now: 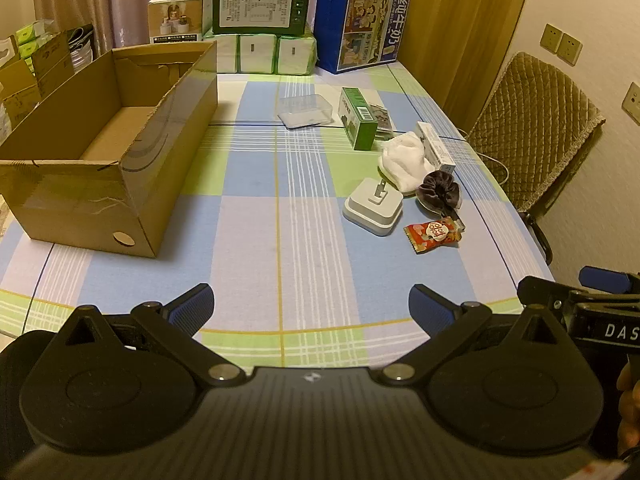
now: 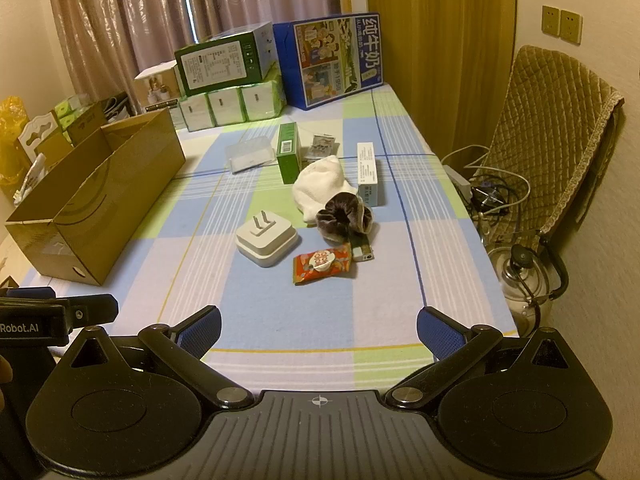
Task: Organize objects
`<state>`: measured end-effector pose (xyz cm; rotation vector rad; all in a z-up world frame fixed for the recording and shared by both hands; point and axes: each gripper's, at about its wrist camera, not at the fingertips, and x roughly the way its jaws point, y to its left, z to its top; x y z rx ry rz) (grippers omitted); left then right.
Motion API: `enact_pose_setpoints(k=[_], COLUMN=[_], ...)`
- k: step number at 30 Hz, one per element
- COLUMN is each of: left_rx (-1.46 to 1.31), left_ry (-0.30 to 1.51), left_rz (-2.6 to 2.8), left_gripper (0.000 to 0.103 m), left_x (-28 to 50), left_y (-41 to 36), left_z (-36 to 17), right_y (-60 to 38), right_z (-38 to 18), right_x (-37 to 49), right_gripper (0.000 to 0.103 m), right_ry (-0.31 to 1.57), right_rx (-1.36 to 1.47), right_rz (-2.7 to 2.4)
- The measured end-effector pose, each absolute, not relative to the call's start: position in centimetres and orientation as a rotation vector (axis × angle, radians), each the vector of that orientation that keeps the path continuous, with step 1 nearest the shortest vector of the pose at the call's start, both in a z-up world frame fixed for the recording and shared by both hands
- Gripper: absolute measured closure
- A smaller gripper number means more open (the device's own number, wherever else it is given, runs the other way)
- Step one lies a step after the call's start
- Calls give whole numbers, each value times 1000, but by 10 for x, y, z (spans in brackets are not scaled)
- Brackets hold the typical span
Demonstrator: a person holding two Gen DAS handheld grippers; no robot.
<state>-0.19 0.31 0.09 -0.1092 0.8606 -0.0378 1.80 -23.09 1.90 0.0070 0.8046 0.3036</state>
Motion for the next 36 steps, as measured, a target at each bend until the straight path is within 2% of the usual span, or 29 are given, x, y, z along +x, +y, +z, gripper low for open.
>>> enact_pose_setpoints(k=[21,36], left_rx=[-141,-111], left_ry=[881,884], left_rz=[-47,-94], left_gripper=[1,1], left_x=[4,47], left_y=[7,5], left_z=[-2,-23], right_y=[-233,-231], right_z=[13,-4], right_x=[23,54], right_gripper=[2,2], right_ry=[818,820], right_rx=[3,2], right_rz=[299,296])
